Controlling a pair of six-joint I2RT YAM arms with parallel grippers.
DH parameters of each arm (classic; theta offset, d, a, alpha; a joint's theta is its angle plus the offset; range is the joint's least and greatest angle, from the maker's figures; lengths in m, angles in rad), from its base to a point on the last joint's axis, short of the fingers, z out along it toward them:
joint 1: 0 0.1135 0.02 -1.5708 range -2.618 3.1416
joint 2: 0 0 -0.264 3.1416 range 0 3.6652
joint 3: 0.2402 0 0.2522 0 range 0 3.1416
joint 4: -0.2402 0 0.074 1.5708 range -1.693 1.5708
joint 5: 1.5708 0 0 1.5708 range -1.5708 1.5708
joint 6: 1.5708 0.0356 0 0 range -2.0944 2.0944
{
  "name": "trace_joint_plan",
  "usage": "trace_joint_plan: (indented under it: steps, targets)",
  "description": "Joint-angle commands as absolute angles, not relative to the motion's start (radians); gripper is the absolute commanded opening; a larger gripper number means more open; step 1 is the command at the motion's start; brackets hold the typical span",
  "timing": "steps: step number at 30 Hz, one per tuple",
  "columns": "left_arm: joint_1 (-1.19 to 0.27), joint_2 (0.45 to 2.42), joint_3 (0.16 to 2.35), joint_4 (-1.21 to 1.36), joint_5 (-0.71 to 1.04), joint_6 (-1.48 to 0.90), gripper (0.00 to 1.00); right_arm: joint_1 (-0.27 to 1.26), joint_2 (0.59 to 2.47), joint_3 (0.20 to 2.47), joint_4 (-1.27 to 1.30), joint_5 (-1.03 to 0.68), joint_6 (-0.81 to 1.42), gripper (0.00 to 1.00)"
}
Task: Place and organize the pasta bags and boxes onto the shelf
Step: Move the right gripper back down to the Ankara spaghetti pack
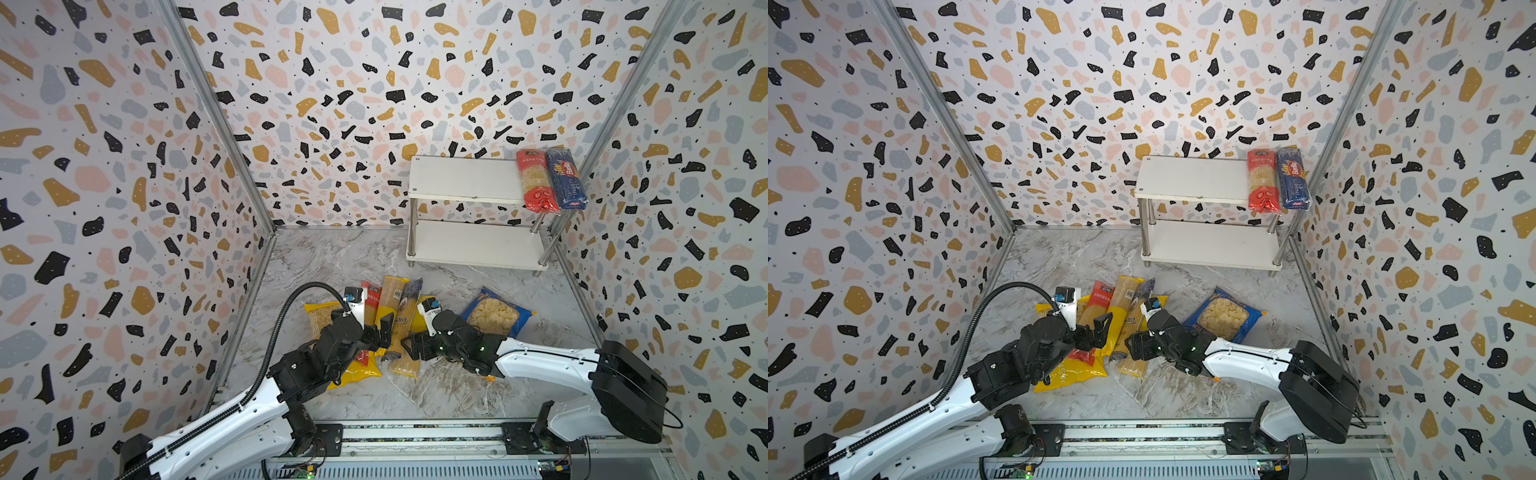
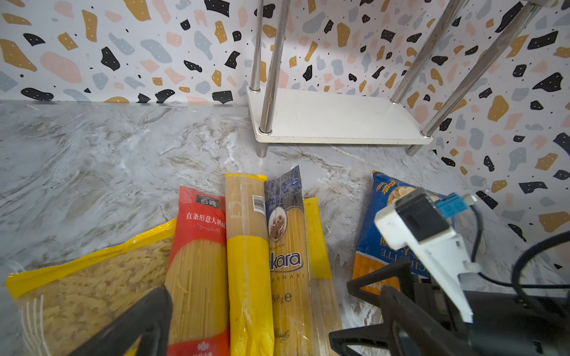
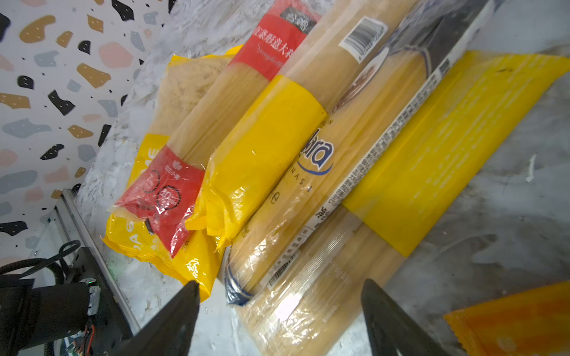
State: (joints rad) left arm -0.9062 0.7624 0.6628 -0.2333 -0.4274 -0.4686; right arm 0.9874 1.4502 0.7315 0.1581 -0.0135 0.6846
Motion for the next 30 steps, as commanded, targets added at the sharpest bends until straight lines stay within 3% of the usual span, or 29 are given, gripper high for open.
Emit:
trace_joint_plan:
  steps: [1, 18, 25, 30]
  targets:
    - [-0.912, 0.739, 0.651, -0.231, -0.445, -0.481, 0.99, 0.987, 1.491, 0.802, 0.192, -0.041, 0.722, 0.81]
    - [-0.911, 0.709, 0.633, -0.227, -0.462, -0.479, 0.99, 0.975, 1.723, 0.912, 0.186, -0.098, 0.761, 0.67]
    - [-0.912, 0.72, 0.637, -0.221, -0.471, -0.473, 0.99, 0.917, 1.782, 0.926, 0.188, -0.192, 0.77, 0.26]
    - [-0.911, 0.731, 0.64, -0.217, -0.475, -0.469, 1.0, 0.901, 1.707, 0.908, 0.146, -0.188, 0.747, 0.15]
